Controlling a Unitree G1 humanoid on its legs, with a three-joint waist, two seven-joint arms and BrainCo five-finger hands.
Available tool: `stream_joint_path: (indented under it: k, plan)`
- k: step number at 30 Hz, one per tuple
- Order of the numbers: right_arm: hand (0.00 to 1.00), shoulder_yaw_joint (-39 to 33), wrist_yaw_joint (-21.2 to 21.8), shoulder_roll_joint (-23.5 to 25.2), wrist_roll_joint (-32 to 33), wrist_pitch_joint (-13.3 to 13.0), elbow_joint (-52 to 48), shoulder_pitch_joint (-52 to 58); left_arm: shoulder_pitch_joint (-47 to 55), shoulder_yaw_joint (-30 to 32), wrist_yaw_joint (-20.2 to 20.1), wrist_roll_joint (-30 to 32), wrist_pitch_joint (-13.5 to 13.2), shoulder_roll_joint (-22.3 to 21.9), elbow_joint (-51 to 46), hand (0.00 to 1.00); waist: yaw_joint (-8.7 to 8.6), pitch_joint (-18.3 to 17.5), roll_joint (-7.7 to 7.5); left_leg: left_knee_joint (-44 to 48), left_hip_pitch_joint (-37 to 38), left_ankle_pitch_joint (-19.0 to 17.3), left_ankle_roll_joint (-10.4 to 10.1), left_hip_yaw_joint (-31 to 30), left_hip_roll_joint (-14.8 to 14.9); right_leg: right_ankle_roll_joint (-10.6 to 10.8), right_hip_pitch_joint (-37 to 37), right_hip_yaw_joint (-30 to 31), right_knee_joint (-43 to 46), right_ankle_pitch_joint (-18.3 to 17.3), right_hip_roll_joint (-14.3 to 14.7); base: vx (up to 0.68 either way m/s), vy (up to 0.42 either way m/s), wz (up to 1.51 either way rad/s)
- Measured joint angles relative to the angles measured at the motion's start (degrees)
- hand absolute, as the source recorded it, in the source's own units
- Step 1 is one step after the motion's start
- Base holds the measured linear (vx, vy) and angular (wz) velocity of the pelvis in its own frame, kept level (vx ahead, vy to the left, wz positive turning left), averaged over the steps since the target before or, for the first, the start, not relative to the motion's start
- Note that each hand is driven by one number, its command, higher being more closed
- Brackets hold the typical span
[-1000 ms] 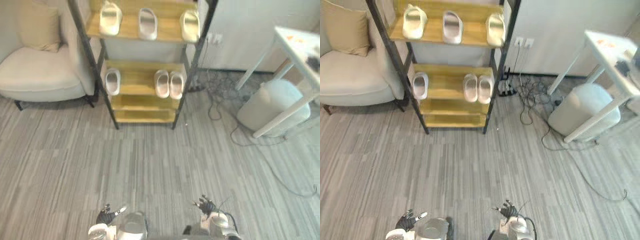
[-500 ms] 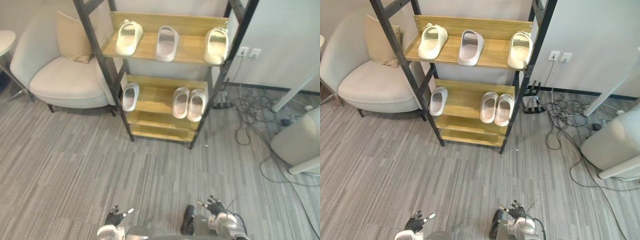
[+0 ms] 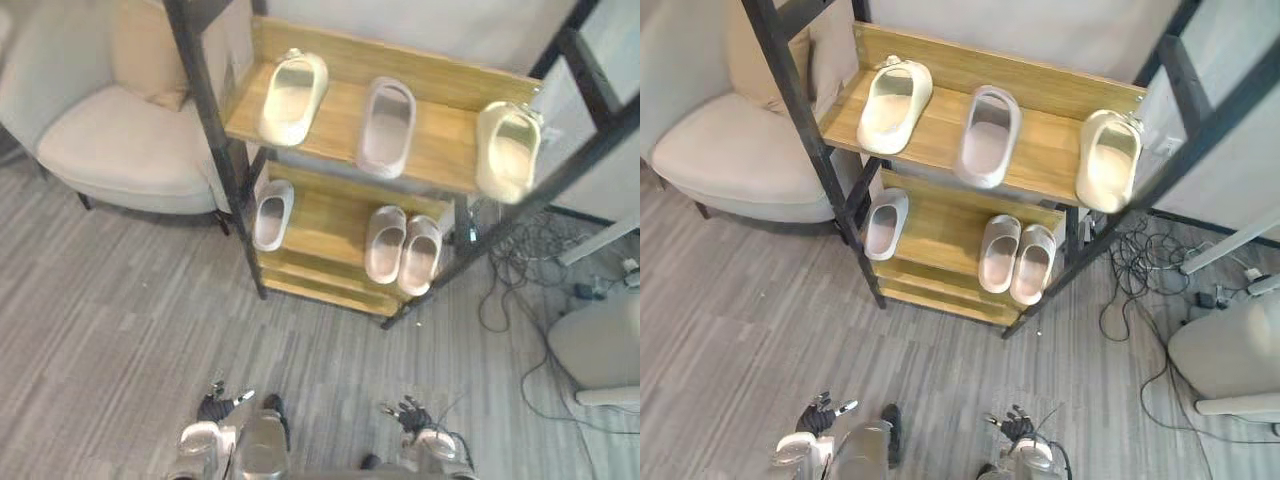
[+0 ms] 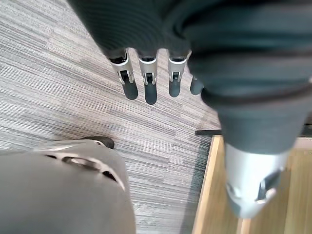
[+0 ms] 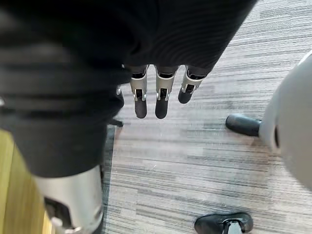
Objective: Organize the slippers on the shoe rack
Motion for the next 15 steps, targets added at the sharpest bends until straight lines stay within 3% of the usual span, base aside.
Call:
stream_joint_path:
  k: [1,2,4,5,6,8,9,10,11,12,13,14,15]
  plan:
    - [0.00,-0.2,0.0,0.0,0.0,0.0,0.0,0.0,0.0,0.0,0.0,0.0,0.0,-0.2,0.1,0.00,0.00,0.0,0.24,-0.1,0.7,-0.5,0.2,0.1,0.0,0.0,-0.6,0.3,2.3,0.0,-0.5,0.32,0.290,-0.30]
    - [0.00,-0.5,0.1,0.0,-0.7,0.0,0.0,0.0,0.0,-0.4,-0.1,0.0,0.0,-0.6,0.3,0.00,-0.09,0.0,0.92,-2.0,3.8,-1.5,0.7,1.1,-0.3,-0.2,-4.9,1.6,14.4,0.1,-3.2,0.20,0.195,-0.17]
    - [0.00,-0.4,0.3,0.1,-0.9,0.1,0.0,0.3,0.0,-1.3,-0.2,0.0,0.0,-0.6,0.4,0.00,-0.32,0.0,0.92,-3.6,6.4,-1.9,1.5,1.4,-1.3,-1.7,-9.0,1.5,25.0,0.4,-6.3,0.22,0.160,-0.04]
    - [0.00,-0.5,0.3,0.2,-0.9,0.3,-0.1,0.3,0.2,-1.8,-0.3,0.0,0.0,-0.7,0.6,0.00,-0.41,0.2,1.17,-5.6,9.7,-2.1,1.7,1.4,-2.0,-3.5,-11.7,1.1,33.6,-2.7,-7.7,0.30,0.117,0.08]
    - [0.00,-0.4,0.4,0.2,-0.9,0.4,0.0,0.4,0.6,-2.4,-0.3,0.0,0.0,-0.5,0.7,0.00,-0.94,0.3,1.41,-7.6,12.6,-2.1,1.7,1.2,-2.1,-3.7,-12.5,-0.5,35.9,-5.6,-6.8,0.21,0.051,0.08]
    - [0.00,0.0,0.6,0.2,-1.0,0.3,0.0,0.3,0.8,-2.4,-0.3,0.0,0.0,-0.5,0.8,0.00,-1.03,0.4,1.53,-9.1,14.9,-2.0,1.7,1.2,-1.8,-4.2,-12.9,-2.2,34.3,-8.0,-4.8,0.14,-0.018,0.06]
    - [0.00,0.5,0.8,0.2,-1.0,0.3,0.0,0.3,0.8,-2.4,-0.3,0.0,0.0,-0.7,0.9,0.00,-1.10,0.3,1.53,-10.0,16.4,-2.0,1.6,1.1,-1.4,-4.5,-13.7,-4.4,29.2,-9.1,-2.1,0.21,-0.090,0.13]
    - [0.00,0.6,0.8,0.2,-1.0,0.3,-0.1,0.4,0.8,-2.4,-0.3,0.0,0.0,-0.9,0.9,0.00,-1.22,0.2,1.36,-10.1,16.7,-1.9,1.5,0.8,-1.4,-5.3,-13.8,-5.8,20.4,-7.9,0.9,0.20,-0.117,0.14]
    - [0.00,0.7,0.8,0.2,-1.0,0.3,-0.1,0.5,0.8,-2.4,-0.3,0.0,-0.1,-0.8,0.8,0.00,-1.20,0.0,1.00,-10.0,16.6,-1.9,1.4,0.6,-1.7,-6.3,-13.6,-5.8,17.0,-6.2,1.7,0.14,-0.134,0.25]
    - [0.00,0.6,1.0,-0.3,-0.9,0.3,-0.2,1.0,0.6,-2.2,-0.4,0.0,0.0,-0.9,1.3,0.00,-1.18,-0.4,0.27,-10.2,16.8,-2.2,0.9,-0.4,-2.9,-9.1,-13.0,-6.7,11.9,-3.1,2.4,0.15,-0.104,0.15]
    - [0.00,0.4,0.9,-1.7,-1.0,0.2,-0.1,0.9,0.7,-2.3,-0.5,0.2,-0.1,-2.4,1.5,0.00,-1.22,-1.4,2.30,-10.7,16.9,-1.7,-0.2,-0.8,-1.7,-9.4,-12.1,-7.1,9.2,-2.1,3.9,0.16,-0.101,0.14]
    - [0.00,0.4,0.9,-2.0,-1.0,0.2,-0.1,1.0,0.7,-2.4,-0.5,0.2,-0.1,-2.9,1.6,0.00,-1.29,-1.7,2.73,-10.9,16.8,-1.6,-0.2,-1.0,-1.6,-9.0,-11.6,-7.3,7.8,-1.9,4.4,0.17,-0.089,0.02]
    - [0.00,0.3,1.0,-2.7,-1.0,0.2,0.0,1.2,0.7,-2.3,-0.5,0.5,-0.1,-4.6,1.8,0.00,-1.33,-1.9,4.32,-10.8,16.5,-1.7,-0.3,-1.1,-0.9,-9.0,-10.4,-7.9,4.7,-0.8,5.8,0.17,-0.135,0.10]
